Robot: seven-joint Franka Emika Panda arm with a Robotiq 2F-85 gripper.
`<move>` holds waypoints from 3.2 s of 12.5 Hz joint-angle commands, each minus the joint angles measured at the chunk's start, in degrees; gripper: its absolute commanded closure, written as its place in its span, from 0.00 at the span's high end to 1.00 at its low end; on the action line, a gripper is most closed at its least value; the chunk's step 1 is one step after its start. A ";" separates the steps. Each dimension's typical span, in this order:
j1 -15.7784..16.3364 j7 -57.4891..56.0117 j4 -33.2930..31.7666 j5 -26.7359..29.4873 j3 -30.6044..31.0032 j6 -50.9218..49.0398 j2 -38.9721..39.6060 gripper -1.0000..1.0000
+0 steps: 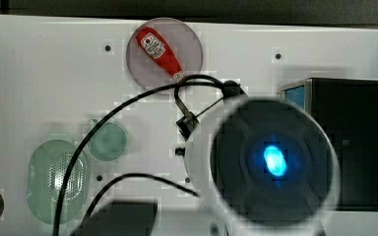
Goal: Pick Banana and place it in mug.
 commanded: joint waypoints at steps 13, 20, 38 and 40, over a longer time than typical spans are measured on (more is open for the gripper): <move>-0.68 -1.67 -30.96 -0.35 -0.31 47.48 18.76 1.00; -0.54 -1.67 -34.62 -0.33 0.17 65.13 32.14 1.00; -1.54 -1.65 -30.60 -0.32 -1.32 47.96 14.87 0.27; -1.54 -1.65 -26.56 -0.33 -1.76 35.94 8.45 0.27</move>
